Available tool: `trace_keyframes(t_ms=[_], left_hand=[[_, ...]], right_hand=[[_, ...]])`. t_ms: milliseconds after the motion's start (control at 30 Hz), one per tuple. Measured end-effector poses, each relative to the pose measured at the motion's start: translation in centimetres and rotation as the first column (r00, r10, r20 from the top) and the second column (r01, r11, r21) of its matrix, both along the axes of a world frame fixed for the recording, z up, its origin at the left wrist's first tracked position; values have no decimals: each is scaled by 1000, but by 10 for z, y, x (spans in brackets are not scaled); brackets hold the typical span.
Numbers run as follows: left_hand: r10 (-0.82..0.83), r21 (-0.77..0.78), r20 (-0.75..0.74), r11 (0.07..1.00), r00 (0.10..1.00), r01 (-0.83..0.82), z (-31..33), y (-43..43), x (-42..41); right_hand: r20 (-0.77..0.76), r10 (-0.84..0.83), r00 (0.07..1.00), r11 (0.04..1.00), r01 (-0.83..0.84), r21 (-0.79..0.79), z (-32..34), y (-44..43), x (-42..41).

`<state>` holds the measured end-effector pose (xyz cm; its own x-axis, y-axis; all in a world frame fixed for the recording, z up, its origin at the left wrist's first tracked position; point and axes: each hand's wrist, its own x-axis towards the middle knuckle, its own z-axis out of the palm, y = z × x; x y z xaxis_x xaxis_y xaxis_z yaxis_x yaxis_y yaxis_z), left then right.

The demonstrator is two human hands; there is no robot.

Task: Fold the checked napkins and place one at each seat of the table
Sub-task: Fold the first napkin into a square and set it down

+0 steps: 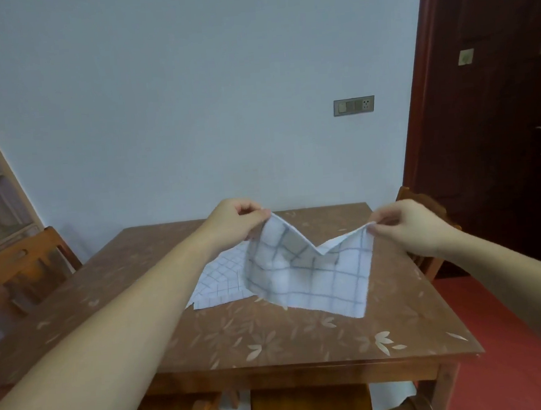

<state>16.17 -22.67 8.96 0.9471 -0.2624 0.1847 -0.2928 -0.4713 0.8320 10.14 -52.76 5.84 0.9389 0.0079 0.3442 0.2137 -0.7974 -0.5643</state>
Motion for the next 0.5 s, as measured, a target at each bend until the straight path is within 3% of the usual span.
trace_keyframes(t_ms=[133,300,500], left_hand=[[-63,117,-141,990,988,79,-8,1,-8],[-253,133,-58,957,966,259,-11,-40,-26],[-283,5,-70,959,957,284,-10,-62,-27]], right_hand=[[21,87,996,993,-88,79,30,19,-6],[1,215,977,975,-214,-63,47,56,-4],[-25,254,967,963,-250,95,60,61,-9]])
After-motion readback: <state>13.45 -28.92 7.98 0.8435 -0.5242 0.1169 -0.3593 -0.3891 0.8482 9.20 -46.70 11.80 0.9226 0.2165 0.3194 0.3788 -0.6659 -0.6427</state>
